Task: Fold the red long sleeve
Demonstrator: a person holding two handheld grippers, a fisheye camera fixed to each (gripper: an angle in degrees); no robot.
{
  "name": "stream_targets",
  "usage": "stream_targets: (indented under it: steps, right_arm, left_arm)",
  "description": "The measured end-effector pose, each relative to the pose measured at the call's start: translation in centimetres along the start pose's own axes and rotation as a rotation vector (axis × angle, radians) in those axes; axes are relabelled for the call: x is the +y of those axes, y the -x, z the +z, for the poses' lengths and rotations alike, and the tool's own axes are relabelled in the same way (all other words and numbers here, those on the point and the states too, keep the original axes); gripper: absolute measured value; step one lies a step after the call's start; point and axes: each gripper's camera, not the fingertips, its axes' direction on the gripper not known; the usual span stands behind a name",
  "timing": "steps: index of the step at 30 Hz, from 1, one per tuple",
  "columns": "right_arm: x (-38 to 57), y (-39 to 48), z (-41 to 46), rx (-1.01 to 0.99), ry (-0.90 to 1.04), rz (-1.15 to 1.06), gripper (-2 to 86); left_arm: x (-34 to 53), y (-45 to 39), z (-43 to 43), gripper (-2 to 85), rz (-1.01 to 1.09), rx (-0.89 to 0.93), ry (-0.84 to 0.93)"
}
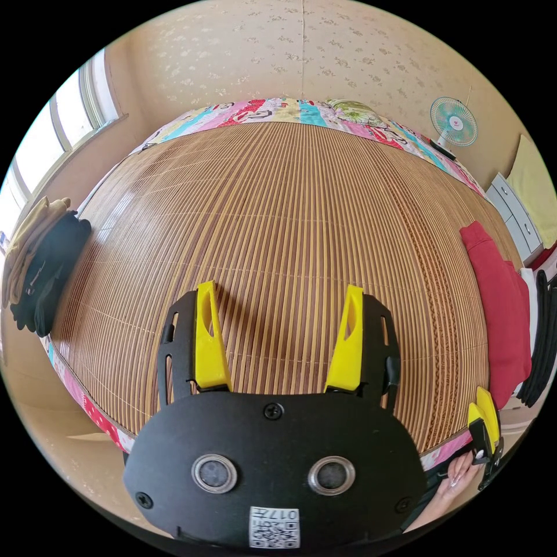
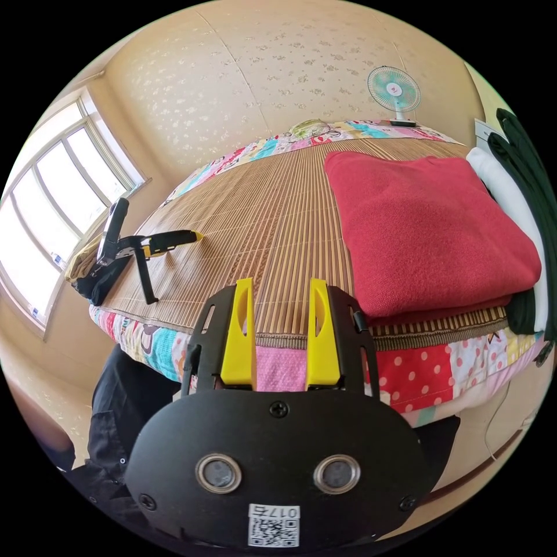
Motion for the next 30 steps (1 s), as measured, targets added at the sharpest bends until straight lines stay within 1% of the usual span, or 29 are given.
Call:
stream_targets:
  steps: [30]
  right_arm:
    - [-0.1, -0.7, -0.3, -0.007, -0.003, 0.014, 12.9]
  left_arm:
    - [0.6, -1.3, 1.3, 28.2, 0.0, 0.0, 0.0]
